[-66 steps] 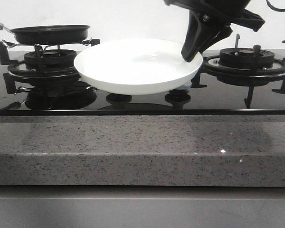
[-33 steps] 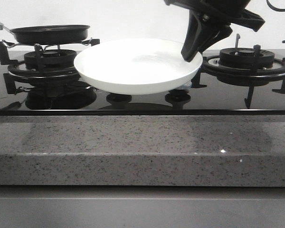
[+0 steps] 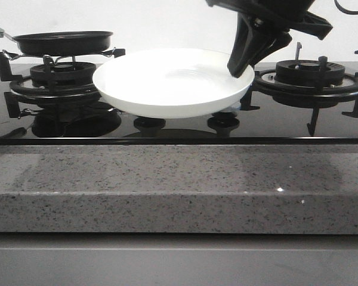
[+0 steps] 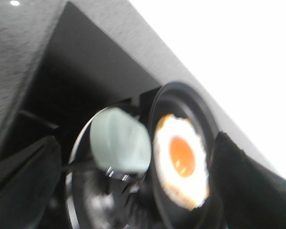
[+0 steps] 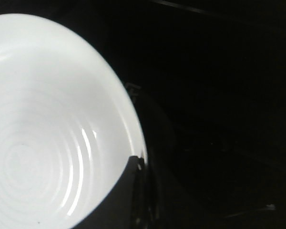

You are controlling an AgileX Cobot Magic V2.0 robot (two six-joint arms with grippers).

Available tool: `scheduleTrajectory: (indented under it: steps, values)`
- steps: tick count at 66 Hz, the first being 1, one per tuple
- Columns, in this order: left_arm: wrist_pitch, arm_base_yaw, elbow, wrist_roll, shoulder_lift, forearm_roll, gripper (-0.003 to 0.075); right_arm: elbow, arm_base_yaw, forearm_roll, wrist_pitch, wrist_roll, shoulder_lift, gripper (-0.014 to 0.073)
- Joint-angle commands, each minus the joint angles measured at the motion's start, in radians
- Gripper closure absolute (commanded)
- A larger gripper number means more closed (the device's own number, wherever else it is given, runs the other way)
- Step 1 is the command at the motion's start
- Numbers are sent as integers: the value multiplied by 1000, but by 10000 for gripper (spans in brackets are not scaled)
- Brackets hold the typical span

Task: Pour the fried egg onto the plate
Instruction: 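Grasp the pale green pan handle with the left gripper and lift the pan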

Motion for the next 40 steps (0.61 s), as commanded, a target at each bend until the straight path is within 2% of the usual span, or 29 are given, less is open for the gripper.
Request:
scheduleTrajectory:
  steps: [1, 10, 22, 40]
  values:
    - [3, -4, -34, 33, -17, -164, 124, -23, -6, 7, -41, -3, -38, 662]
    - [30, -9, -39, 37, 27, -225, 164, -23, -6, 7, -41, -3, -38, 662]
    - [82, -29, -65, 37, 63, -230, 216, -23, -6, 7, -41, -3, -38, 662]
    - [84, -31, -73, 37, 63, -241, 290, -23, -6, 7, -41, -3, -38, 662]
